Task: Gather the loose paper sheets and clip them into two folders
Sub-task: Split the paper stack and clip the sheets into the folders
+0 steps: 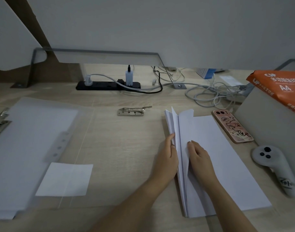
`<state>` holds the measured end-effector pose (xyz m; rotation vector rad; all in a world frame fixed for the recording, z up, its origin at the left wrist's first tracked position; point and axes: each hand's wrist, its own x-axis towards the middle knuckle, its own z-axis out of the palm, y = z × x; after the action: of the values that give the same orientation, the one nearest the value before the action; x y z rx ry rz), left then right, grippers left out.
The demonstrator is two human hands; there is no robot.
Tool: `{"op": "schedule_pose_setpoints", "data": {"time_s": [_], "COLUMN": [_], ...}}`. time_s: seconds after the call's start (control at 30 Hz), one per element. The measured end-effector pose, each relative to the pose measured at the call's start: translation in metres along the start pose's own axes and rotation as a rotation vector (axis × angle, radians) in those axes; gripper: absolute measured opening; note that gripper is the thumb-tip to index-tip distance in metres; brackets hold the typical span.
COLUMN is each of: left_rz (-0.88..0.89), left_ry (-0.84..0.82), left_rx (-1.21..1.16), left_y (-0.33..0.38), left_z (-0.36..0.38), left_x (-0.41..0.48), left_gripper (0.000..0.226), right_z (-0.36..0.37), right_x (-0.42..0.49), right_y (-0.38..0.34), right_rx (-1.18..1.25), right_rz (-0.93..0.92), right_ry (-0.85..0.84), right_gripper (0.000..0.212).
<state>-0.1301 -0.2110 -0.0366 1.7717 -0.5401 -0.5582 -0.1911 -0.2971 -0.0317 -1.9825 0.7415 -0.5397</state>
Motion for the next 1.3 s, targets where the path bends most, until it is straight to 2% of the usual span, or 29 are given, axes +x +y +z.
{"op": "schedule_pose_setpoints", "data": {"time_s": [0.3, 1.3], "left_rz": [0.004, 0.029], "left_ry": [0.008, 0.027], "left_rx": [-0.068, 0.018], "left_y": [-0.0001, -0.0038], "left_z": [-0.0013, 0.0028], "left_x": [0.0011, 0.0035], "left_gripper": [0.047, 0.049], "right_z": [0.0008, 0.0016], "right_x": [-0.0004, 0.0005], "right_y": [-0.0018, -0.0001], "right_rx": [-0.011, -0.034], "right_rz": [0.019, 0.015], "right_ry": [0.015, 0.005], "right_gripper": [0.036, 0.034]}}
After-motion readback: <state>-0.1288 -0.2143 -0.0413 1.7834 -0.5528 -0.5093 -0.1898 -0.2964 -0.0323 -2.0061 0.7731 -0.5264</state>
